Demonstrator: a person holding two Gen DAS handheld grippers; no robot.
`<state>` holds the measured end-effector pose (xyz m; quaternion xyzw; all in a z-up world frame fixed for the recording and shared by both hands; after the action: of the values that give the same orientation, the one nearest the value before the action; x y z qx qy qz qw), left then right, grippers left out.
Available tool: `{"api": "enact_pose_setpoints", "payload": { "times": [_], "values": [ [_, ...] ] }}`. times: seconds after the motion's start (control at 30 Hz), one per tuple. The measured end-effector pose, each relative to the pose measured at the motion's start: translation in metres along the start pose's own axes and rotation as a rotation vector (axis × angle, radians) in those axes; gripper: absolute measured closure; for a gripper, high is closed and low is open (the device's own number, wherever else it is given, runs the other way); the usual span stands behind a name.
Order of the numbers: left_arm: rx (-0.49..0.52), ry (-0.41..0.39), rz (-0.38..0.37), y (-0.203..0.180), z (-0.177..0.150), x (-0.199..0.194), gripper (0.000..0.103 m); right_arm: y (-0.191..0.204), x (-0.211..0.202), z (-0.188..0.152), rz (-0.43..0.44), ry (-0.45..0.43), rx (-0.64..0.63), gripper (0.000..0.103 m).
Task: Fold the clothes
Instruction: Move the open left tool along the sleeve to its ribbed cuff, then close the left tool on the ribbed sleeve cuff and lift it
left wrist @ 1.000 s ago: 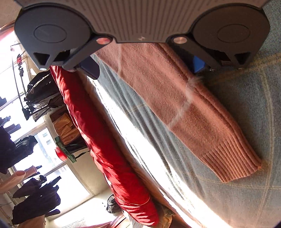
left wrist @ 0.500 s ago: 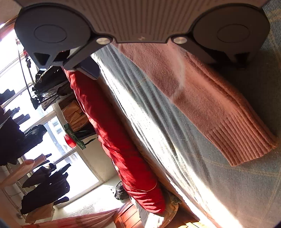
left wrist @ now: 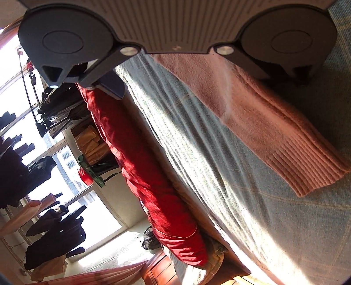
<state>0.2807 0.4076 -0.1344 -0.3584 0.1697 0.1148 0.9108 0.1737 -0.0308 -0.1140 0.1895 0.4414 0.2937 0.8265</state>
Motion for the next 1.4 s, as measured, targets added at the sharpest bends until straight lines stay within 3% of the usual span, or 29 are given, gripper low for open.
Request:
{"api": "enact_pose_setpoints", "payload": {
  "times": [0.23, 0.47, 0.57, 0.6, 0.77, 1.1, 1.4],
  "values": [
    [0.007, -0.026, -0.079, -0.014, 0.003, -0.002, 0.001, 0.001, -0.001, 0.000, -0.006, -0.004, -0.010, 0.000],
    [0.030, -0.009, -0.016, -0.018, 0.003, 0.004, 0.006, 0.004, -0.007, -0.001, -0.005, -0.017, -0.034, 0.000],
    [0.049, 0.004, 0.027, -0.021, 0.004, 0.003, 0.015, 0.006, -0.010, -0.001, -0.004, -0.020, -0.037, 0.000],
    [0.059, 0.008, 0.041, -0.022, 0.004, 0.002, 0.023, 0.006, -0.011, -0.001, -0.005, -0.023, -0.037, 0.000],
    [0.030, 0.030, 0.047, -0.023, 0.006, -0.001, 0.023, 0.008, -0.017, -0.001, -0.001, -0.038, -0.042, 0.000],
    [0.052, 0.035, -0.049, -0.062, 0.010, -0.010, 0.023, 0.003, -0.029, 0.000, 0.020, -0.051, -0.038, 0.000],
    [0.097, 0.072, -0.162, -0.130, 0.001, -0.005, 0.023, -0.014, -0.043, 0.000, 0.020, -0.059, 0.006, 0.000]
  ]
}}
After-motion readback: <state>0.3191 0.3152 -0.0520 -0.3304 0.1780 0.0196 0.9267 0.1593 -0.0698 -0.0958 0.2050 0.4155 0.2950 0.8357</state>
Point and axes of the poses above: each gripper's, at about its wrist camera, not at the fingertips, and x roughly the way its jaws point, y to its left, z to its top, the point moved 4 cm from there along x, roughly the way its jaws point, and after that the axes turned 14 degrees about x, right-handed, at the moved point
